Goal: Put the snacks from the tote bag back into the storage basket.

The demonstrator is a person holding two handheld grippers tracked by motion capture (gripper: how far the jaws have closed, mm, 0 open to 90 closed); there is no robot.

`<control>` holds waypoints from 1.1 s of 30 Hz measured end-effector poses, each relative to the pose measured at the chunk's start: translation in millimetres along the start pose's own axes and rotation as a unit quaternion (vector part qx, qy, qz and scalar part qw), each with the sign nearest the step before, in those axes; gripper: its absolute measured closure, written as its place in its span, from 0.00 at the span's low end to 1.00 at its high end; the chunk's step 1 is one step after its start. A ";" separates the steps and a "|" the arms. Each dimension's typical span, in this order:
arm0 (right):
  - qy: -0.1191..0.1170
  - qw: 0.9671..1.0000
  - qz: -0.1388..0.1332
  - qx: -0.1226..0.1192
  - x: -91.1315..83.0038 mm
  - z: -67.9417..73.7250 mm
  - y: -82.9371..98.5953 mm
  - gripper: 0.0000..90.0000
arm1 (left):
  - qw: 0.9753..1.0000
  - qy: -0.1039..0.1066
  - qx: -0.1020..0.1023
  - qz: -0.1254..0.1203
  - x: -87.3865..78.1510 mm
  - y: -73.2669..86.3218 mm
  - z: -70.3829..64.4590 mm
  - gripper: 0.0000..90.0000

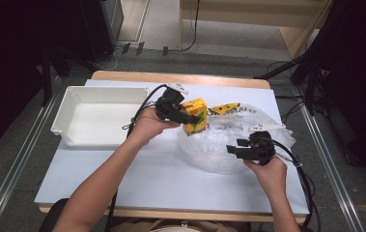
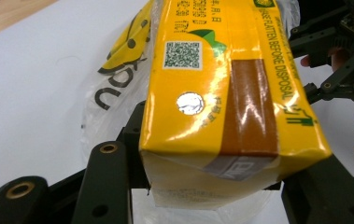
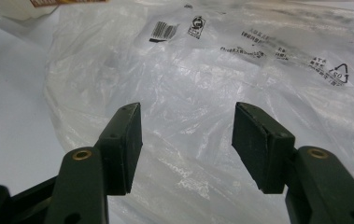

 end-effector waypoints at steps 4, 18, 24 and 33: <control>0.005 1.000 0.004 -0.004 0.1 -0.2 0.3 0.49 | 1.000 -0.009 -0.002 -0.002 -8.4 1.3 4.9 0.58; 0.005 1.000 0.008 -0.017 0.5 2.2 0.3 0.49 | 1.000 -0.024 -0.013 -0.008 -27.9 4.5 18.3 0.58; 0.001 1.000 0.003 -0.028 -0.7 4.4 -0.4 0.49 | 0.999 -0.039 -0.010 -0.010 -37.4 7.7 25.9 0.58; -0.004 1.000 0.003 -0.025 0.5 4.9 -2.3 0.49 | 0.998 -0.052 -0.029 -0.016 -52.2 13.4 39.0 0.58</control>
Point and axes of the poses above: each handheld gripper's, and its own axes: x roughly forward along the jaws, y roughly out of its underside, z roughly to its left, the point moved 10 cm from there along x, roughly forward along the jaws, and after that the axes turned 1 degree about -y, right-handed, at the moved point
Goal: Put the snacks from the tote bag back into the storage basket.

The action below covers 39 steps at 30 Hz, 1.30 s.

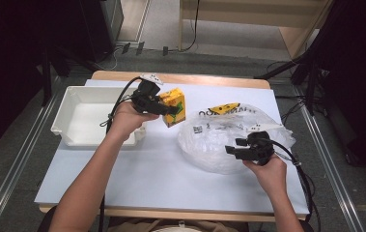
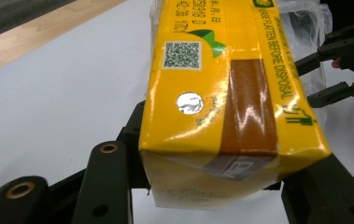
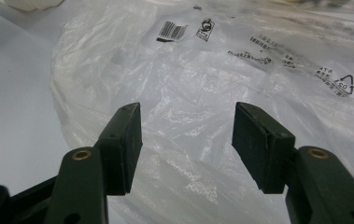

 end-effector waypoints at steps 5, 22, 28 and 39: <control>-0.002 1.000 0.001 -0.001 1.8 -0.2 -0.9 0.49 | 1.000 -0.009 -0.005 -0.003 -8.6 1.1 6.8 0.58; -0.003 1.000 0.003 -0.001 2.4 -0.2 -0.6 0.49 | 0.999 -0.030 -0.017 -0.004 -27.5 6.3 29.6 0.58; -0.004 1.000 0.004 0.000 2.3 0.0 -0.4 0.49 | 0.999 -0.036 -0.027 -0.012 -34.8 6.8 37.0 0.58; -0.003 1.000 0.005 -0.001 2.7 -0.5 -0.1 0.49 | 0.998 -0.045 -0.035 -0.018 -43.9 9.3 46.8 0.58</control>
Point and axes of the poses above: each handheld gripper's, and its own axes: x roughly forward along the jaws, y roughly out of its underside, z roughly to its left, the point moved 10 cm from there along x, roughly forward along the jaws, and after that the axes turned 1 degree about -y, right-handed, at the moved point
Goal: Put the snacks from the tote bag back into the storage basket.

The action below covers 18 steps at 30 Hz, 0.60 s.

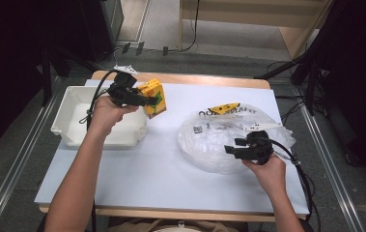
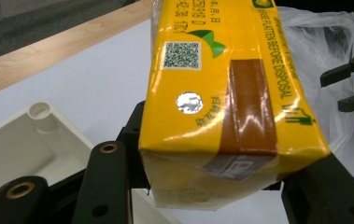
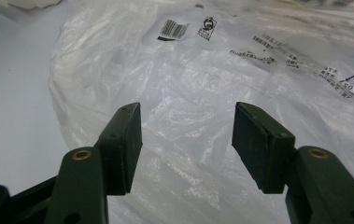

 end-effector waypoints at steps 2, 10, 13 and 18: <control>-0.001 1.000 0.000 0.001 -0.2 0.1 -0.1 0.49 | 1.000 -0.002 -0.002 -0.001 -1.9 0.2 2.5 0.58; 0.001 1.000 -0.004 0.000 -1.6 0.6 -0.8 0.49 | 1.000 -0.006 -0.011 -0.007 -7.8 1.1 9.4 0.58; 0.000 1.000 -0.005 -0.001 -2.0 0.7 -0.9 0.49 | 1.000 -0.013 -0.014 -0.007 -9.1 2.4 14.5 0.58; 0.001 1.000 -0.004 0.000 -2.1 0.8 -0.7 0.49 | 1.000 -0.016 -0.017 -0.013 -12.9 3.2 19.8 0.58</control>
Point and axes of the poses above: each handheld gripper's, and its own axes: x roughly forward along the jaws, y roughly out of its underside, z roughly to its left, the point moved 10 cm from there along x, roughly forward along the jaws, and after that the axes turned 1 degree about -y, right-handed, at the moved point
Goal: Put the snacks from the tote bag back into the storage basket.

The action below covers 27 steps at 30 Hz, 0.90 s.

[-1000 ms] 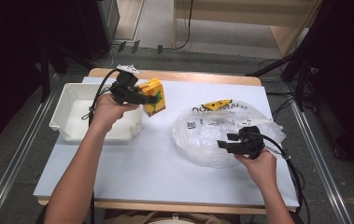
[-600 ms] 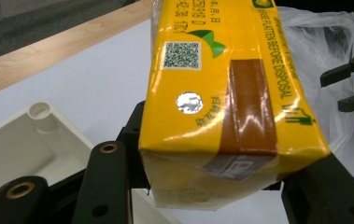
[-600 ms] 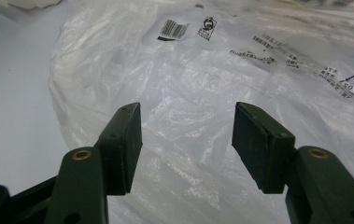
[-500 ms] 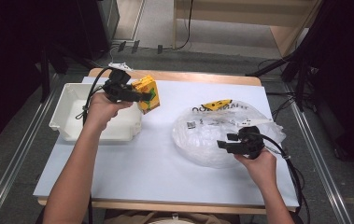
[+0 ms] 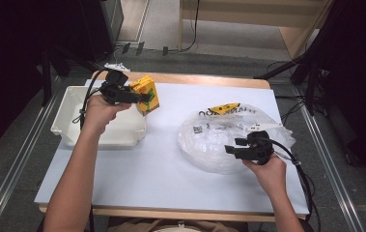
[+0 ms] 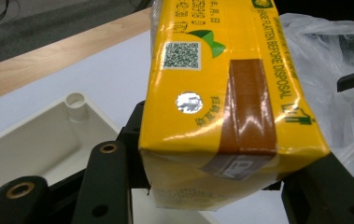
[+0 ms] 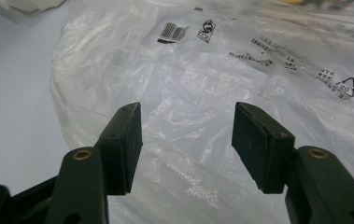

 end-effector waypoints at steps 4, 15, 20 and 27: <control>-0.001 1.000 0.001 0.001 0.4 0.2 0.3 0.49 | 1.000 -0.008 0.000 0.001 -2.7 0.6 4.9 0.58; -0.004 1.000 0.000 0.002 0.4 0.9 0.3 0.49 | 1.000 -0.021 -0.010 -0.006 -10.9 1.5 17.7 0.58; -0.003 1.000 0.000 0.000 0.1 0.9 0.5 0.49 | 1.000 -0.021 -0.021 0.000 -12.4 5.5 26.9 0.58; 0.003 1.000 -0.007 0.003 -2.3 -1.0 -0.9 0.50 | 0.999 -0.031 -0.034 -0.006 -16.2 8.6 38.9 0.58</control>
Point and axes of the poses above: each handheld gripper's, and its own axes: x roughly forward along the jaws, y roughly out of its underside, z roughly to its left, the point moved 10 cm from there along x, roughly forward along the jaws, and after that the axes turned 1 degree about -y, right-handed, at the moved point
